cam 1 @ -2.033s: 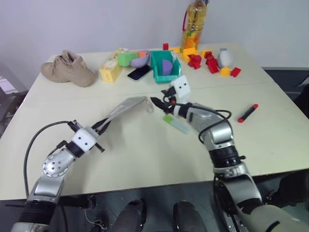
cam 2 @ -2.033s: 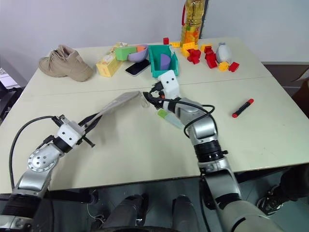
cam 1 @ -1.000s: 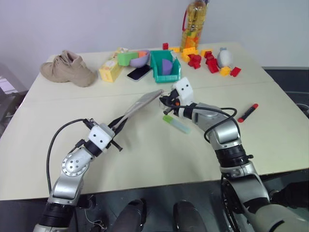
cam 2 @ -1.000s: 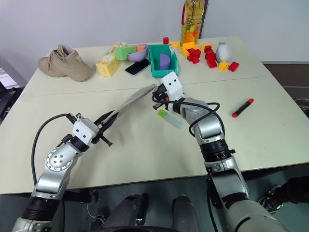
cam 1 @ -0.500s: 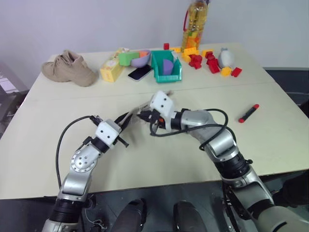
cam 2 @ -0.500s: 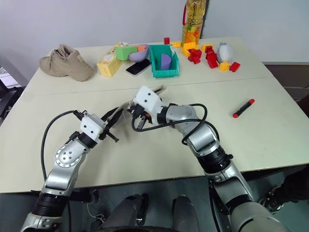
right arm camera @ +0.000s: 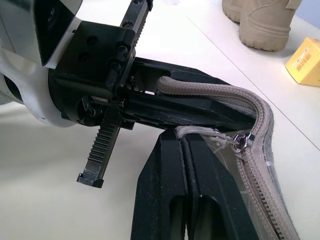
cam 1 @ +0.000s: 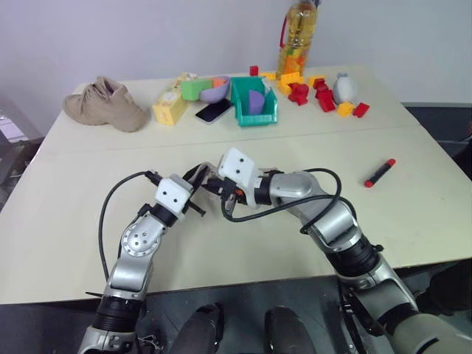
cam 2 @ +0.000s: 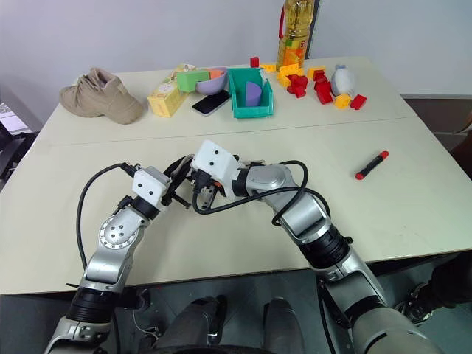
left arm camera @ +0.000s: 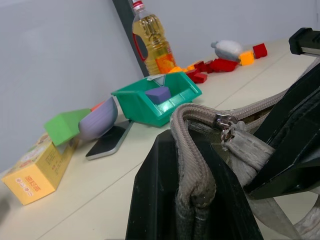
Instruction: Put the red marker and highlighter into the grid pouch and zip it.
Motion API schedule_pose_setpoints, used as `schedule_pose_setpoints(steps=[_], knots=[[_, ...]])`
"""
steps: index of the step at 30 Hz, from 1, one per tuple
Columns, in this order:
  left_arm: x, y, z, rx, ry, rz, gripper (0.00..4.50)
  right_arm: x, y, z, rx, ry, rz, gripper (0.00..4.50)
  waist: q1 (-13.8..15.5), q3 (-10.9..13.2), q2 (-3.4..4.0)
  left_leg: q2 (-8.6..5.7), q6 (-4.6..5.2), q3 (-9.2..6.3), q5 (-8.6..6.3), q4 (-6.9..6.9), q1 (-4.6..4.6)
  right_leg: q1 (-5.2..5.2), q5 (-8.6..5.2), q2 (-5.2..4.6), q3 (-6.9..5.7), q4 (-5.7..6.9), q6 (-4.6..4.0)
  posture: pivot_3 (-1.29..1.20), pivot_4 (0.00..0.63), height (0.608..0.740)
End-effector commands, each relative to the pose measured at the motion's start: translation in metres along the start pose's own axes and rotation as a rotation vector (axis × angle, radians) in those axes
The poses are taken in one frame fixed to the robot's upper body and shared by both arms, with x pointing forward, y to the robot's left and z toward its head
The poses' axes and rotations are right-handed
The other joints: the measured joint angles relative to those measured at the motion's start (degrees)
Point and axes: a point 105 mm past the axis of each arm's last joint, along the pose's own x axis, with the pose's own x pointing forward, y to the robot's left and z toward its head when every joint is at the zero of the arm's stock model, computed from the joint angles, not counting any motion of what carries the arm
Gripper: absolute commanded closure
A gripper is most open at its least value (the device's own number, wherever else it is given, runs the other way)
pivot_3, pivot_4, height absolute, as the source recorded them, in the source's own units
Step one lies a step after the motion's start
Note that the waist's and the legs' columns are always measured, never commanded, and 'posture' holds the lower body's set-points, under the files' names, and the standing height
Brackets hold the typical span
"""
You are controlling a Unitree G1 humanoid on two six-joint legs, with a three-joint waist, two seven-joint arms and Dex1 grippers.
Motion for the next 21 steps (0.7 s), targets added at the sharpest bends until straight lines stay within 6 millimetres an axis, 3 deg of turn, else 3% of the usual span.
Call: schedule_pose_setpoints(steps=[1, 6, 10, 21], knots=[[-0.003, -0.001, 0.012, 0.016, -0.041, -0.025, 4.50, -0.005, -0.007, 0.019, -0.053, -0.050, -0.019, 4.46, 0.0, 0.0, 0.00, 0.00, 0.00, 0.00, 0.00, 0.00, 0.00, 0.00, 0.00, 0.00, 0.00, 0.00, 0.00, 0.00, 0.150, 0.740], [-0.012, -0.001, 0.011, 0.012, -0.024, -0.064, 4.50, -0.012, -0.027, 0.013, -0.034, -0.018, -0.102, 4.46, 0.0, 0.0, 0.00, 0.00, 0.00, 0.00, 0.00, 0.00, 0.00, 0.00, 0.00, 0.00, 0.00, 0.00, 0.00, 0.00, 0.150, 0.740], [-0.011, -0.010, 0.013, 0.008, -0.028, -0.121, 4.50, -0.013, -0.027, 0.012, -0.034, -0.013, -0.096, 4.46, 0.0, 0.0, 0.00, 0.00, 0.00, 0.00, 0.00, 0.00, -0.01, -0.01, 0.00, 0.00, 0.00, 0.00, 0.00, 0.00, 0.150, 0.740], [0.003, -0.021, 0.015, -0.021, -0.039, -0.115, 4.50, -0.008, 0.013, 0.026, -0.078, -0.054, 0.099, 4.46, 0.0, 0.0, 0.00, 0.00, 0.00, 0.00, 0.00, 0.01, -0.04, -0.02, 0.00, 0.00, 0.00, 0.00, 0.00, 0.00, 0.150, 0.740]])
